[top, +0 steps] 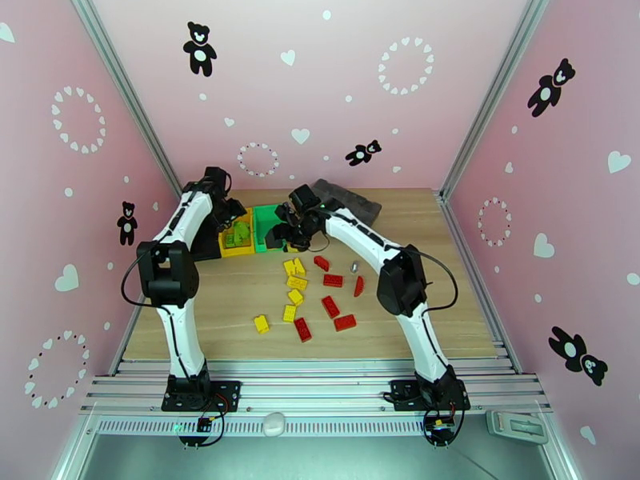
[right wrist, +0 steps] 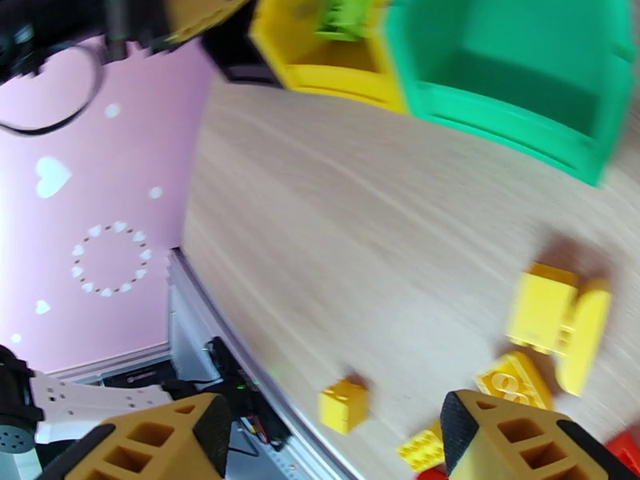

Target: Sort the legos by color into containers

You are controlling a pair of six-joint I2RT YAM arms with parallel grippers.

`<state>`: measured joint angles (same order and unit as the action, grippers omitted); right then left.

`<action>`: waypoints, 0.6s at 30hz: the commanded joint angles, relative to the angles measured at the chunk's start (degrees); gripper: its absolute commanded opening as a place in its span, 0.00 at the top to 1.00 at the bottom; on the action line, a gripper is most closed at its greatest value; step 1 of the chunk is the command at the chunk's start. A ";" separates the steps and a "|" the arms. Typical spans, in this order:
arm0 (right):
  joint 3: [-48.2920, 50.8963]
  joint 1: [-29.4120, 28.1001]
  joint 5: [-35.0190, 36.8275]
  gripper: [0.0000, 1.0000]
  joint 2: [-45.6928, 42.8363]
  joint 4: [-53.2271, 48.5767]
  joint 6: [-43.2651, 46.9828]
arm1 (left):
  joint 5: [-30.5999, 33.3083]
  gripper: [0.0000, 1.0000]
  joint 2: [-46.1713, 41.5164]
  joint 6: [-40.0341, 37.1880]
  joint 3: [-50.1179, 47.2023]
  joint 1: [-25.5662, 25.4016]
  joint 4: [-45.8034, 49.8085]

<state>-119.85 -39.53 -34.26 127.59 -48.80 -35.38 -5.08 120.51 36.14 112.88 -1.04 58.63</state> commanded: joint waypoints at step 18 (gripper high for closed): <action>28.45 -2.03 18.56 0.25 -22.32 -0.50 -0.50 | 3.20 0.18 -29.62 3.29 -39.23 -10.35 -3.60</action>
<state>-93.30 -40.47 -18.76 108.68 -49.12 -35.09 -2.55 93.62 37.98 76.20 -10.13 56.14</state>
